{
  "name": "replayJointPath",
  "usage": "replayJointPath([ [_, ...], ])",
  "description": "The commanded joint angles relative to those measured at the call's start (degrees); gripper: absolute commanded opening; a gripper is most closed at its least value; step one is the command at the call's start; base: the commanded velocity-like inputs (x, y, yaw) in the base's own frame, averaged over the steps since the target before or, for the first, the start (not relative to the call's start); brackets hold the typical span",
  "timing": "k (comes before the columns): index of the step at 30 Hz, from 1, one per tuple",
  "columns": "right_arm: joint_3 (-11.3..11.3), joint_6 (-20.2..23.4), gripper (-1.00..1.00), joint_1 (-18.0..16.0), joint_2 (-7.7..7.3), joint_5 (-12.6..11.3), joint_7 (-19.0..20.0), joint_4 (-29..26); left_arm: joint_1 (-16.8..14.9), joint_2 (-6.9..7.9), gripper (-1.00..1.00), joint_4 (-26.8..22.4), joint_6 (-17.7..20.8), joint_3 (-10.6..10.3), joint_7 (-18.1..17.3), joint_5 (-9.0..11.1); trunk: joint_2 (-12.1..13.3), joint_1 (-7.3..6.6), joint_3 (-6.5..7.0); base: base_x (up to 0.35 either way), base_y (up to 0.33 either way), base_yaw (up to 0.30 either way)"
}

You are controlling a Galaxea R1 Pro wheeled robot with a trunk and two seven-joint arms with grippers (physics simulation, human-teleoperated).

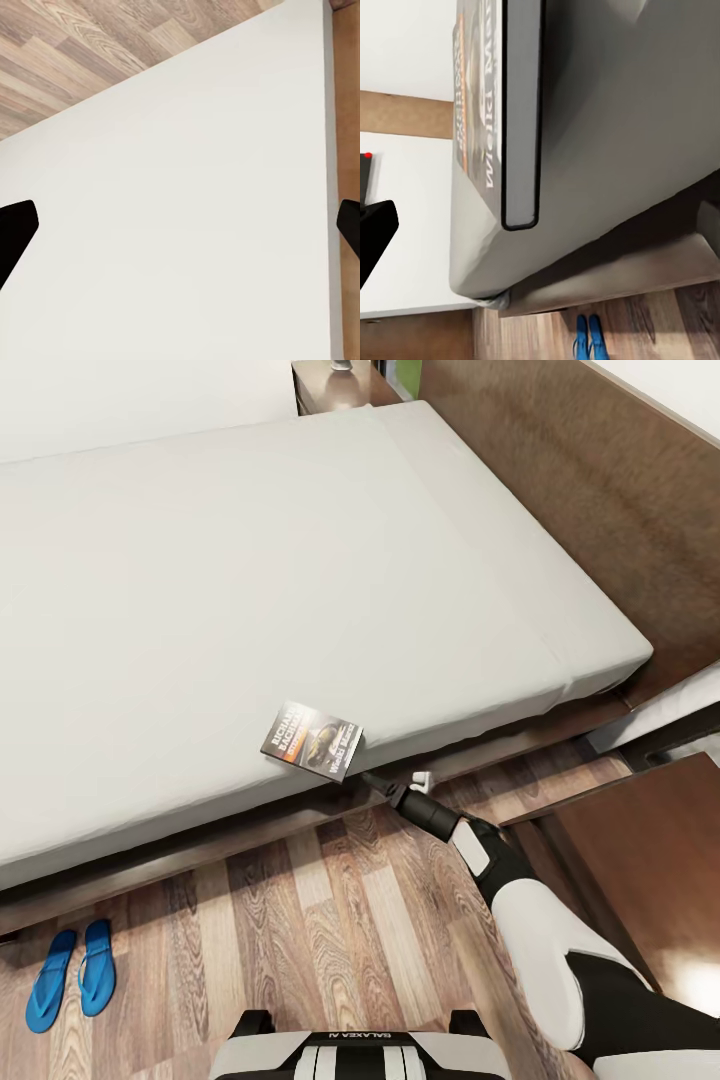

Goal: In the bedroom, move the book from the bed onto either nightstand, and place the two sandals side by side next to the bed.

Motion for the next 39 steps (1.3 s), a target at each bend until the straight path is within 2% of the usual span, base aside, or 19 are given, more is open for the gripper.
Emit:
replayJointPath([
  [1, -0.11, 0.53, 1.0, -0.07, 0.24, -0.18, -0.17, 0.01, 0.01, -0.03, 1.0, 0.04, -0.23, -0.5, 0.09, 0.59, -0.01, 0.0, -0.02, 0.0, 0.0, 0.0],
  [8, 0.38, 0.55, 1.0, -0.21, 0.87, -0.18, -1.14, -0.02, 0.01, -0.13, 1.0, 0.07, -0.23, -0.55, 0.1, 0.59, -0.01, 0.0, -0.02, 0.0, 0.0, 0.0],
  [29, 2.14, 0.55, 1.0, -0.39, 1.52, -0.24, -1.54, -0.08, 0.01, -0.2, 1.0, 0.08, -0.23, -0.58, 0.1, 0.59, -0.01, 0.0, -0.02, 0.0, 0.0, 0.0],
  [34, 2.31, 0.58, 1.0, -0.67, 1.76, -0.26, -1.57, -0.08, 0.01, -0.24, 1.0, 0.09, -0.2, -0.59, 0.14, 0.56, -2.02, 1.1, -0.91, 0.0, 0.0, 0.0],
  [39, 2.38, 0.69, 1.0, -0.87, 1.79, -0.26, -1.57, -0.08, 0.01, -0.44, 1.0, 0.07, -0.18, -0.6, 0.15, 0.52, -2.02, 1.1, -0.91, 0.0, 0.0, 0.0],
])
